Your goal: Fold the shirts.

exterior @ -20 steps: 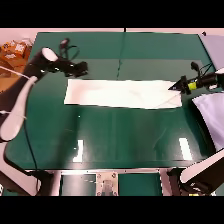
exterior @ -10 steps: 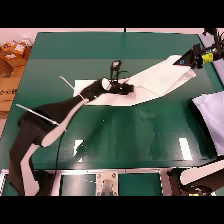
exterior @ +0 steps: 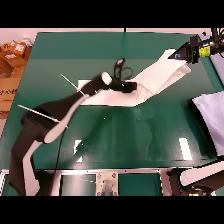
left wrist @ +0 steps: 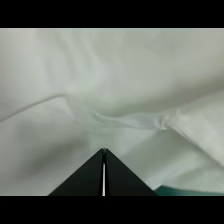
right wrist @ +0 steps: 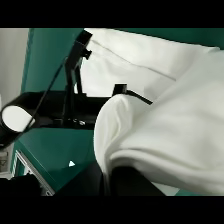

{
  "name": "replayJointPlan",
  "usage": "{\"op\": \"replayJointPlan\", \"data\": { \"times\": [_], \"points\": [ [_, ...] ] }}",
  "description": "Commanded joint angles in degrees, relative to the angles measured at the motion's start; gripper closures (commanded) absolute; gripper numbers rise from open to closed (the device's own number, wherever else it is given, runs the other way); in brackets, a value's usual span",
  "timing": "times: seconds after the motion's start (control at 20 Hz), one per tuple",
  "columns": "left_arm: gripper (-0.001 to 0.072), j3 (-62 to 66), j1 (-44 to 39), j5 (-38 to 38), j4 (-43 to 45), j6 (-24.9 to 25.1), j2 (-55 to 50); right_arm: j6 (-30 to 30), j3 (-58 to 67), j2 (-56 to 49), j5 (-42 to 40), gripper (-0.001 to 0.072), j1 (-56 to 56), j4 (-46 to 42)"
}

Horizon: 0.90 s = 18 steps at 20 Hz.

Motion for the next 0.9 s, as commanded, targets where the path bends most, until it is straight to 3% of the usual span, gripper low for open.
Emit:
{"op": "replayJointPlan", "data": {
  "times": [0.0,0.15,0.45,0.6,0.65,0.7,0.75,0.85],
  "points": [
    [0.0688,8.1,9.2,-26.9,4.4,3.0,1.9,1.1,0.1,-0.1,-2.0,0.0692,2.1,1.5],
    [0.0687,14.9,20.0,-42.1,4.7,2.7,3.8,2.5,-0.1,-0.2,-6.6,0.0692,7.9,2.0],
    [0.0688,14.8,36.7,-46.9,4.4,2.7,8.9,2.5,-3.0,-4.9,-25.4,0.0691,29.8,2.1],
    [0.0687,14.8,41.5,-47.0,4.1,2.8,9.2,2.5,-3.9,-12.6,-44.7,0.0690,43.5,2.1],
    [0.0687,14.8,42.5,-47.0,4.1,2.8,9.2,2.5,-3.9,-16.1,-52.5,0.0570,48.2,2.1],
    [0.0687,14.8,43.3,-47.0,4.1,2.9,9.2,2.5,-3.9,-19.3,-60.6,0.0261,52.4,3.1],
    [0.0687,14.8,43.8,-47.0,4.1,3.5,9.2,2.5,-3.9,-21.7,-67.0,0.0187,55.3,4.7],
    [0.0687,14.8,44.4,-47.2,4.1,5.9,9.2,2.5,-3.9,-23.0,-70.1,0.0206,56.7,5.9]
  ]
}}
